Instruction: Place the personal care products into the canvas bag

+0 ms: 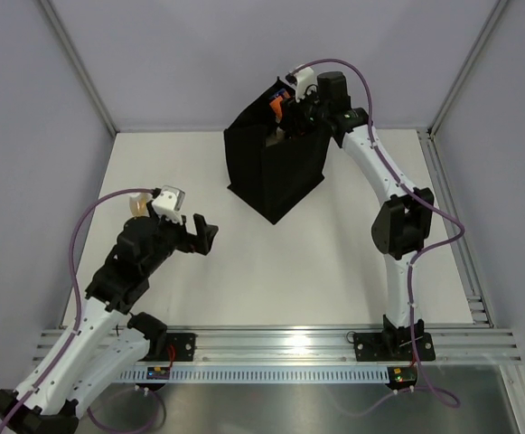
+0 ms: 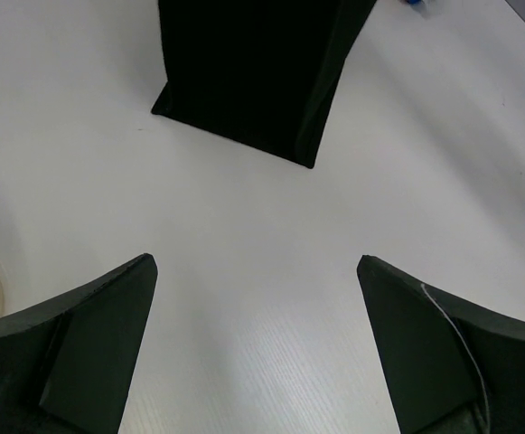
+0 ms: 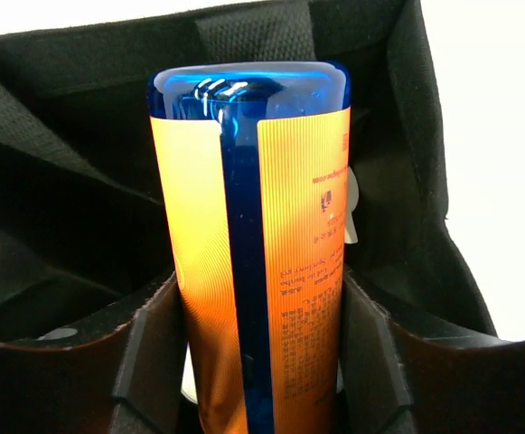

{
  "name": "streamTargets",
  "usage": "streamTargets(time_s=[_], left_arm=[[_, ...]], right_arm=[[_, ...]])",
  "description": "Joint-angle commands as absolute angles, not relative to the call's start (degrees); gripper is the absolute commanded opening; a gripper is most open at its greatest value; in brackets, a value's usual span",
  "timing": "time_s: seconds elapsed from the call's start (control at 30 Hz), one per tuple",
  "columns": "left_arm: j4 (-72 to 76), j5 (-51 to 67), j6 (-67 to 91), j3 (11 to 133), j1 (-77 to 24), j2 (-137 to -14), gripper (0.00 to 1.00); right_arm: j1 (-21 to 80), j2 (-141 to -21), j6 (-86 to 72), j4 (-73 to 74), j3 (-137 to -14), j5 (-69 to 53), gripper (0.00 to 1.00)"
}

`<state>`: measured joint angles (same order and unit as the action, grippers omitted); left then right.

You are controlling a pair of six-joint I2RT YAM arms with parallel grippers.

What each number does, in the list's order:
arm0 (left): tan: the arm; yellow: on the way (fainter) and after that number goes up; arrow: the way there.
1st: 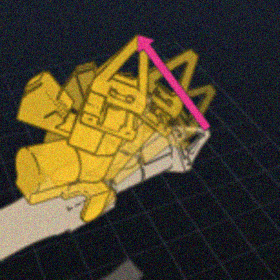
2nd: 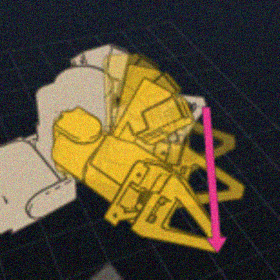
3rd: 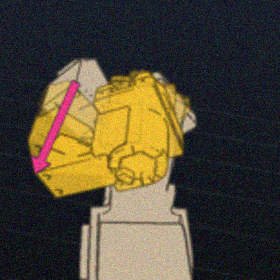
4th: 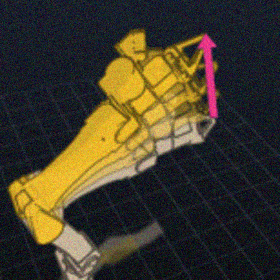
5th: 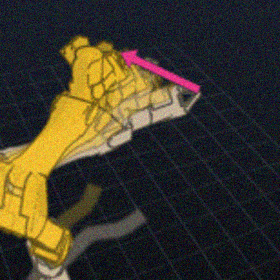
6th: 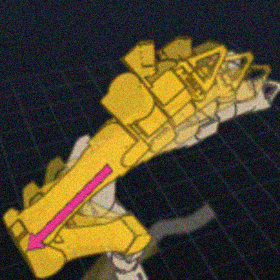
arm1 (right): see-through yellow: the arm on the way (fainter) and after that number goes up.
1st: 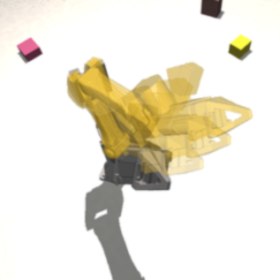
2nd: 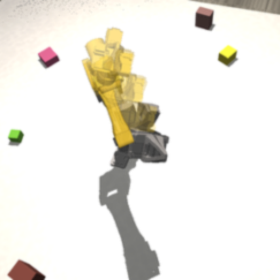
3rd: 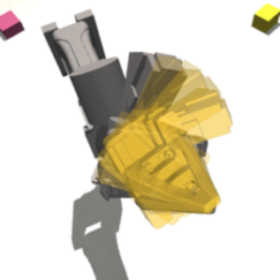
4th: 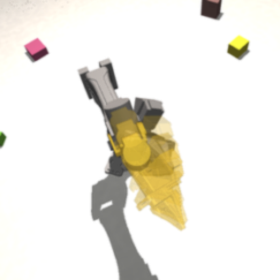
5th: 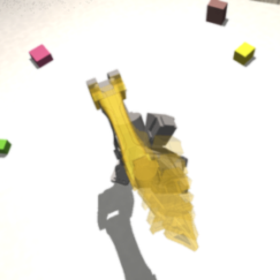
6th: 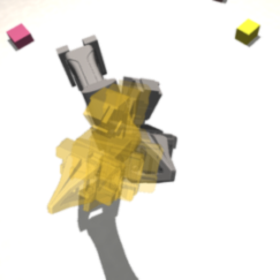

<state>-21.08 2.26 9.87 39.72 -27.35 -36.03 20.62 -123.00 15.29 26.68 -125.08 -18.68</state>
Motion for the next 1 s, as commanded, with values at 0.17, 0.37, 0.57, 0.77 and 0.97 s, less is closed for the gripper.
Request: streamTargets(time_s=[0.17,0.37,0.57,0.77,0.97], left_arm=[[-28.4,-23.8,24.3,42.4,-27.1,-37.6,0.99],[-35.9,-33.2,36.5,45.8,-27.1,-40.8,0.99],[-39.1,-40.5,45.3,42.6,-27.1,-42.3,0.99],[-32.5,-46.6,39.4,43.5,-26.0,-49.6,0.99],[-25.9,-43.3,33.2,44.0,-18.6,-59.8,0.99]], right_arm=[[20.9,-121.1,14.5,27.2,-128.9,-19.7,0.81],[20.8,-118.4,14.9,29.2,-128.8,-22.2,0.92],[20.3,-108.6,13.9,34.2,-128.7,-31.5,1.00],[14.4,-92.8,10.3,30.5,-113.9,-48.5,0.99],[8.1,-78.5,11.2,28.7,-95.1,-55.3,0.99]])
